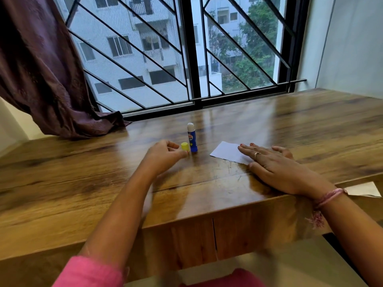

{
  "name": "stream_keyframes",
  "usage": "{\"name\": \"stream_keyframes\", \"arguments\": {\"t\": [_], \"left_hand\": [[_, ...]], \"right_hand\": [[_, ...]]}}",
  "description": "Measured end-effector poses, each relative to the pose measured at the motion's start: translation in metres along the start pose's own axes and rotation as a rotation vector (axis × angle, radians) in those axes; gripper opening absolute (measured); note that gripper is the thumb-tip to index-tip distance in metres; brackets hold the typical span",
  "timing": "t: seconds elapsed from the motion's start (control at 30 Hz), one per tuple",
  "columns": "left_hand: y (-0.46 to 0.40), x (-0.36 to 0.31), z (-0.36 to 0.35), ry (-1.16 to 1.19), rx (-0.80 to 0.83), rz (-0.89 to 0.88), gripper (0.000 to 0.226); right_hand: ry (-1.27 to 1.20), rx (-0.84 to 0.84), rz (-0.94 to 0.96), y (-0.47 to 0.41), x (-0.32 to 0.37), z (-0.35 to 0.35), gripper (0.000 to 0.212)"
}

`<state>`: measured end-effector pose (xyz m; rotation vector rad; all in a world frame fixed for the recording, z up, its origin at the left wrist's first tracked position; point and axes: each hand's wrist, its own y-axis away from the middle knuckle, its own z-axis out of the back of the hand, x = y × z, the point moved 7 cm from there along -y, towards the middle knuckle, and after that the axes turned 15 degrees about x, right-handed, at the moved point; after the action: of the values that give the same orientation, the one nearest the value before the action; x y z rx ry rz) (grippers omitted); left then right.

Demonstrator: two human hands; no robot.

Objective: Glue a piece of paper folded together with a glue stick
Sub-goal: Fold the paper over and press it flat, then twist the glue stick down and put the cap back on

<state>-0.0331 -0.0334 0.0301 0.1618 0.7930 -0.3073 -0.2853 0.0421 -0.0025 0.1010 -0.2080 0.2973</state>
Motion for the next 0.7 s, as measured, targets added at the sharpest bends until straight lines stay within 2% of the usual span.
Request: {"name": "stream_keyframes", "arguments": {"t": [0.17,0.37,0.7], "left_hand": [[-0.027,-0.013,0.010,0.100,-0.082,-0.100,0.059],[-0.040,-0.009,0.001,0.022,-0.131,-0.158,0.068],[-0.044,-0.004,-0.013,0.059,-0.125,-0.215,0.034]], "right_hand": [[-0.003,-0.016,-0.005,0.001,0.001,0.001,0.050],[-0.001,-0.016,-0.003,0.000,-0.002,0.000,0.052],[0.007,-0.030,0.006,0.002,-0.001,0.000,0.054]]}}
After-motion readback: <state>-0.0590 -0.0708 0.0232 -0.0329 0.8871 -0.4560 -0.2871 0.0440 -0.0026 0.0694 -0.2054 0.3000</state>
